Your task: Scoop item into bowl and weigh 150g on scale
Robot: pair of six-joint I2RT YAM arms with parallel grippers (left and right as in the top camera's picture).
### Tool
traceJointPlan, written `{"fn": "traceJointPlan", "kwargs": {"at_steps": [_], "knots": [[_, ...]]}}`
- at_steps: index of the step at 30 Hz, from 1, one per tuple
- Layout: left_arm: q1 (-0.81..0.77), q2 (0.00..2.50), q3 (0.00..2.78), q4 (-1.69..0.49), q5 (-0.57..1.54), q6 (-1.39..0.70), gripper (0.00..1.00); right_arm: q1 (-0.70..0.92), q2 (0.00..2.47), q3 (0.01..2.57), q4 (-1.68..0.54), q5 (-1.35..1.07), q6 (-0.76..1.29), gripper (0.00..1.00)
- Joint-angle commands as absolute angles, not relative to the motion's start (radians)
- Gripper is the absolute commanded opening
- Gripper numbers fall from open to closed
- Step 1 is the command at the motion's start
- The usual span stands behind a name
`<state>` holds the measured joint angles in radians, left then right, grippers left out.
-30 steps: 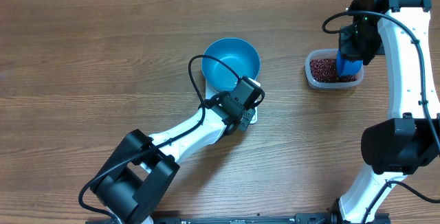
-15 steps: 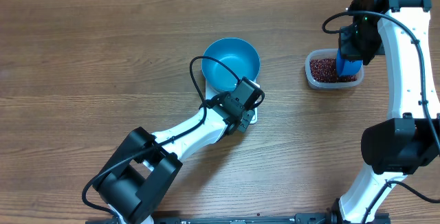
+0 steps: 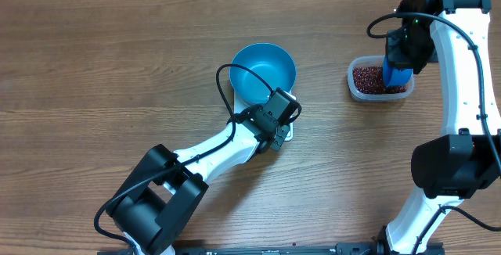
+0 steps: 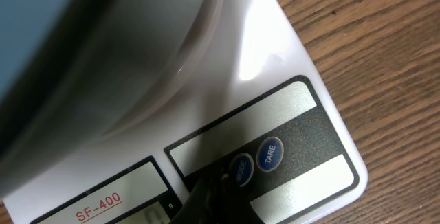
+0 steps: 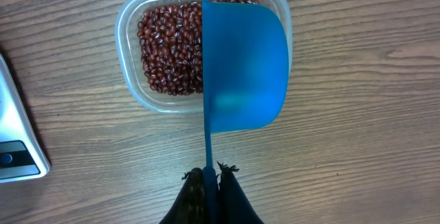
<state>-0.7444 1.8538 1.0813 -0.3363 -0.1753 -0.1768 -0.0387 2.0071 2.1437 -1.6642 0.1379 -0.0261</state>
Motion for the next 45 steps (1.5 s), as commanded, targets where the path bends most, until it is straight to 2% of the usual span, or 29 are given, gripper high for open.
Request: {"fn": "traceJointPlan", "kwargs": {"at_steps": [1,45], "knots": [[-0.738,1.877,1.073,-0.338,-0.2,-0.184,0.04,-0.041,2.009,2.159,-1.659,0.137,-0.023,0.04],[-0.738,1.904,1.09,-0.368,-0.212,-0.208,0.04,-0.041,2.009,2.159,-1.663,0.137,-0.023,0.04]]}}
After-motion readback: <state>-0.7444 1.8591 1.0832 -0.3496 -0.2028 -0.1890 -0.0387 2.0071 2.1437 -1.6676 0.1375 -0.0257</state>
